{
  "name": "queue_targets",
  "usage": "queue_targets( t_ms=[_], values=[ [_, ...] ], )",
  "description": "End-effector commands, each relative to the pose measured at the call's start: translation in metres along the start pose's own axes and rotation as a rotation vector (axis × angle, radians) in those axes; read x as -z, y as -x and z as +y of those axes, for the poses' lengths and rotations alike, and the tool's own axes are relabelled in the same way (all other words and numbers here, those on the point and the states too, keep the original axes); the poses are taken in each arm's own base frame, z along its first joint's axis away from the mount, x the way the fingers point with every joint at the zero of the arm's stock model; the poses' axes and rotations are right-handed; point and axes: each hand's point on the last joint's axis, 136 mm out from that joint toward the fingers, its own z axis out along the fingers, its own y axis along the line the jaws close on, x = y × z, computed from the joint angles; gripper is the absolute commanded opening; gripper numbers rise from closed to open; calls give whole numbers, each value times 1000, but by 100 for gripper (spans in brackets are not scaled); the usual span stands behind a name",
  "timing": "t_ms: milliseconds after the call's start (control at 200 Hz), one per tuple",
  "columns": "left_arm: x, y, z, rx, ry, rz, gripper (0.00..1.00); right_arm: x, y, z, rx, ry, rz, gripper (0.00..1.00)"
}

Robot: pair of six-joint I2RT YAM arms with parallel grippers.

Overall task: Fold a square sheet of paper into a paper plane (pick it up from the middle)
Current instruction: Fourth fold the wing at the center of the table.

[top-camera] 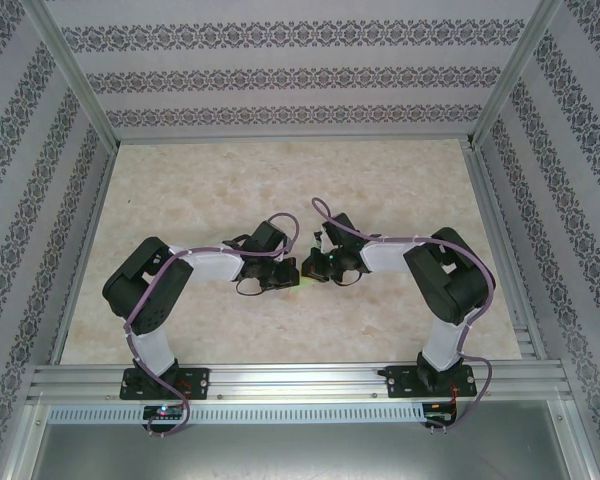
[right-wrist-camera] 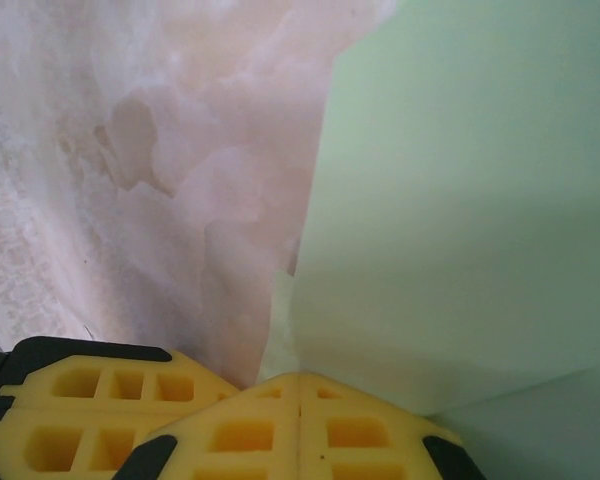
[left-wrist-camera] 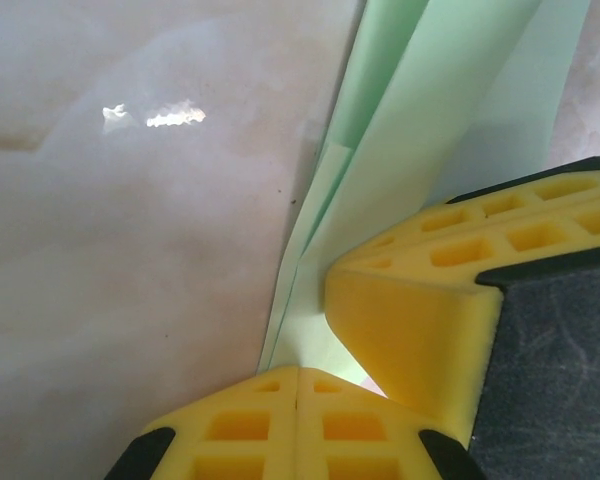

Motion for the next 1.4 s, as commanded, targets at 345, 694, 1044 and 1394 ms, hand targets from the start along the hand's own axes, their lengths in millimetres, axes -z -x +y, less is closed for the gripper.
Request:
queue_targets(
  t_ms=[345, 694, 1044, 1394],
  values=[
    [-2, -37, 77, 113, 242, 86, 0, 16, 67, -65, -73, -89, -103, 0],
    [-1, -39, 78, 113, 245, 96, 0, 40, 120, -98, -131, -95, -190, 0],
    [-1, -34, 72, 99, 241, 93, 0, 60, 97, -11, 43, 56, -199, 0],
    [-2, -32, 73, 101, 246, 95, 0, 7, 34, -8, 65, 26, -54, 0]
  ],
)
